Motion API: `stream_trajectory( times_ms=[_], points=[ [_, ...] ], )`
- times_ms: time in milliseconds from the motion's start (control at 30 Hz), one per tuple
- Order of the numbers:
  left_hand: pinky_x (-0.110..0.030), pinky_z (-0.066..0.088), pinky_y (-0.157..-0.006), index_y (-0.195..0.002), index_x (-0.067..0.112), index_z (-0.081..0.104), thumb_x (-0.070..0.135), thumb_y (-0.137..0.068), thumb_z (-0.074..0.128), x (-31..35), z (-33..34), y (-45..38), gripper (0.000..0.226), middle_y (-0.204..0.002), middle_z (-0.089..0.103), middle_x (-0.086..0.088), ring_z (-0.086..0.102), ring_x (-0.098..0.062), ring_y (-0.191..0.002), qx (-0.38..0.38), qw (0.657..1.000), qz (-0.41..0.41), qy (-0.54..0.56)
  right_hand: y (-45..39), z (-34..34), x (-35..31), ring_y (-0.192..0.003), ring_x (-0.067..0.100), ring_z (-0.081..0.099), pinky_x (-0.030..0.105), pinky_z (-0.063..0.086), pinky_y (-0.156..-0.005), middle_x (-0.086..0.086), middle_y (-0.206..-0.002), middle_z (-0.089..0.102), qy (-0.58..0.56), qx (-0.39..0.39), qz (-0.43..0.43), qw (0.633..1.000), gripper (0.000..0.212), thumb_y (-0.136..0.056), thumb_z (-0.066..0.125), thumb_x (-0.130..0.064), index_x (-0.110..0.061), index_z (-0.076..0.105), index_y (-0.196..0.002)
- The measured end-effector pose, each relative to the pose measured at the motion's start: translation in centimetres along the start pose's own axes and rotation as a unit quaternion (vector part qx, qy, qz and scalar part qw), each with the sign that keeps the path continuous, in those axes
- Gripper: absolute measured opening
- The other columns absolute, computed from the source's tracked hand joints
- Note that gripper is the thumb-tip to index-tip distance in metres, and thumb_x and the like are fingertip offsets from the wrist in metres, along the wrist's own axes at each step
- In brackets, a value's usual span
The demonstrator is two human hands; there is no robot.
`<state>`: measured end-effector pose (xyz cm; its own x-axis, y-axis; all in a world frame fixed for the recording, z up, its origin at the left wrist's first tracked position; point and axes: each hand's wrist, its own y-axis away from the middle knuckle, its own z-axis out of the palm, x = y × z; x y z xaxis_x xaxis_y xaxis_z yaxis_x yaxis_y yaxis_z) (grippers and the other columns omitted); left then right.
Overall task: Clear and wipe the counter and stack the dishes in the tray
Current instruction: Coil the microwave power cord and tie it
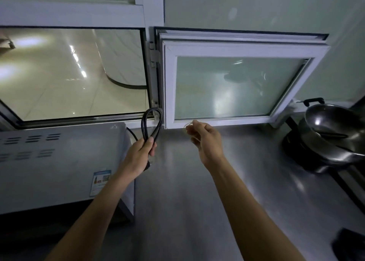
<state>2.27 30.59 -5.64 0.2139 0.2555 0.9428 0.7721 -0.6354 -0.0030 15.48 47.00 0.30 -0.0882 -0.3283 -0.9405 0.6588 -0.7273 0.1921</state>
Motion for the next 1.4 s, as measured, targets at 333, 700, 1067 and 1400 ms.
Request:
stream_trajectory(
  times_ms=[333,700,1067,1400],
  points=[
    [-0.030,0.035,-0.063,-0.078,0.014,0.057,0.034,-0.107,0.036,0.5,0.5,0.7,0.041,-0.071,0.055,0.000,0.044,-0.001,-0.055,-0.019,0.999,0.005,-0.036,0.6,-1.2,1.2,-0.082,0.016,0.066,0.035,0.042,-0.080,0.004,-0.086,0.071,0.020,0.006,0.028,0.999,0.012,-0.093,0.067,-0.025,-0.016,0.061,-0.089],
    [-0.021,0.032,-0.055,-0.078,0.014,0.056,0.031,-0.106,0.038,0.1,1.0,0.8,0.038,-0.073,0.055,-0.001,0.043,-0.001,-0.053,-0.034,0.997,-0.014,-0.061,-0.2,-0.7,1.9,-0.099,0.029,0.072,0.036,0.049,-0.081,0.013,-0.099,0.075,-0.018,-0.032,0.034,0.999,0.028,-0.102,0.053,-0.032,-0.011,0.065,-0.087],
    [-0.029,0.038,-0.064,-0.077,0.019,0.058,0.037,-0.106,0.039,-0.9,0.9,0.8,0.039,-0.089,0.065,-0.015,0.053,-0.015,-0.074,-0.043,0.997,-0.038,-0.054,-0.2,0.1,2.0,-0.099,0.018,0.072,0.040,0.050,-0.095,0.002,-0.105,0.071,0.126,-0.086,-0.040,0.987,0.033,-0.099,0.050,-0.003,-0.012,0.065,-0.127],
    [-0.042,0.043,-0.072,-0.090,0.004,0.058,0.044,-0.103,0.040,-0.9,0.7,0.8,0.045,-0.076,0.059,-0.010,0.055,-0.026,-0.073,-0.056,0.993,-0.049,-0.089,-0.3,0.9,0.6,-0.071,0.020,0.073,0.040,0.062,-0.065,-0.012,-0.101,0.070,0.262,-0.106,-0.103,0.954,0.047,-0.089,0.072,-0.009,-0.019,0.060,-0.134]
  ],
)
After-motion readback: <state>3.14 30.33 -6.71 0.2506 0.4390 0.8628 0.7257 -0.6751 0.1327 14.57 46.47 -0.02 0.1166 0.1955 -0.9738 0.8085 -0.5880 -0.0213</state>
